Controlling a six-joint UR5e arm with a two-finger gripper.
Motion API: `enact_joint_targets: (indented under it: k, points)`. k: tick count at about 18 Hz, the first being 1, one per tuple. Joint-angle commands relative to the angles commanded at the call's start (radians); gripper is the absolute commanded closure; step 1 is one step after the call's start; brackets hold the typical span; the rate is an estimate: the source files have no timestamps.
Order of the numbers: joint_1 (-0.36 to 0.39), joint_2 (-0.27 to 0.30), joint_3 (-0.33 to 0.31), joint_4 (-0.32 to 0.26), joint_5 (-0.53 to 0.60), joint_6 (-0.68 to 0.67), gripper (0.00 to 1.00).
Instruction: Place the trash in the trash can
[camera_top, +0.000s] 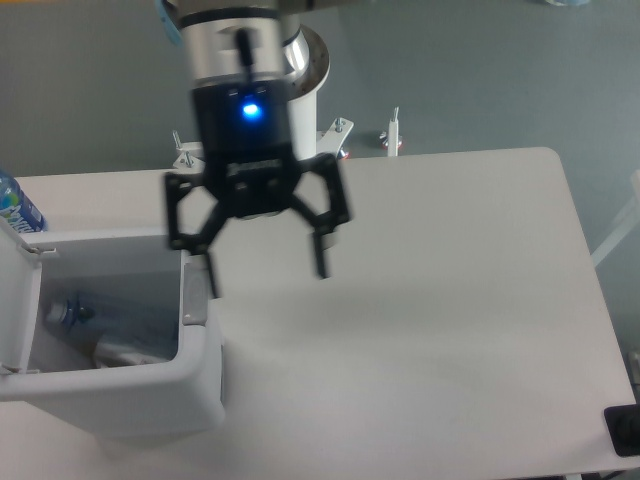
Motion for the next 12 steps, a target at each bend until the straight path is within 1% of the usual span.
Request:
enact_joint_targets:
  k: [2, 4, 6, 7, 12]
  points:
    - [0.015, 0.023, -0.023, -0.019, 0.003, 0.093, 0.0]
    - [0.028, 0.035, -0.031, -0.044, 0.003, 0.254, 0.0]
    - [0.04, 0.055, -0.031, -0.118, 0.002, 0.352, 0.0]
    - [0.049, 0.06, -0.029, -0.136, -0.005, 0.376, 0.0]
    - [0.058, 0.06, -0.025, -0.132, -0.008, 0.377, 0.0]
